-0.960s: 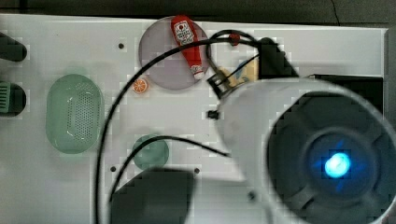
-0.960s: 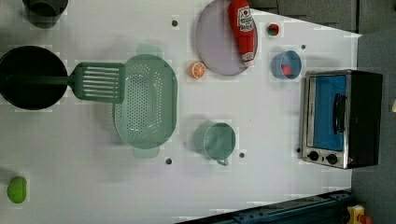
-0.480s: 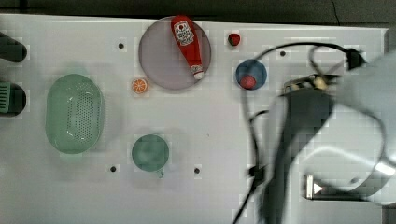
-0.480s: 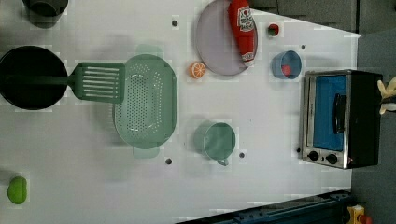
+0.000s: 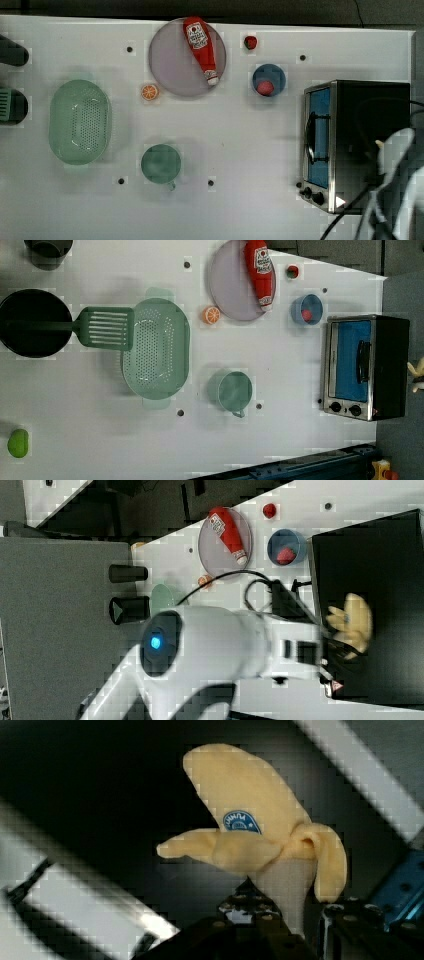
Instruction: Pick banana from table and place on oven.
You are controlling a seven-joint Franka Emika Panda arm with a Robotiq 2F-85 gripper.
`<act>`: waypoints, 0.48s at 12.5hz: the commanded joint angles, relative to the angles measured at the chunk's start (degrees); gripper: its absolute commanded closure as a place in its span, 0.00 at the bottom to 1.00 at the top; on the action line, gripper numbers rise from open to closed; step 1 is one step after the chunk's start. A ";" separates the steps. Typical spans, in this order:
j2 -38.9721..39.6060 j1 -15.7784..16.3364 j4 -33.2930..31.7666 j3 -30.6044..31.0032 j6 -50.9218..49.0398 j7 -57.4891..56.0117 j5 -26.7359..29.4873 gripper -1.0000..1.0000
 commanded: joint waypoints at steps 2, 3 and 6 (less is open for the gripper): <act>-1.12 1.87 1.03 1.82 1.96 -5.93 2.28 0.44; -1.05 1.93 1.04 2.01 2.04 -5.94 2.32 0.33; -1.20 2.08 1.04 2.23 1.70 -5.94 2.33 0.01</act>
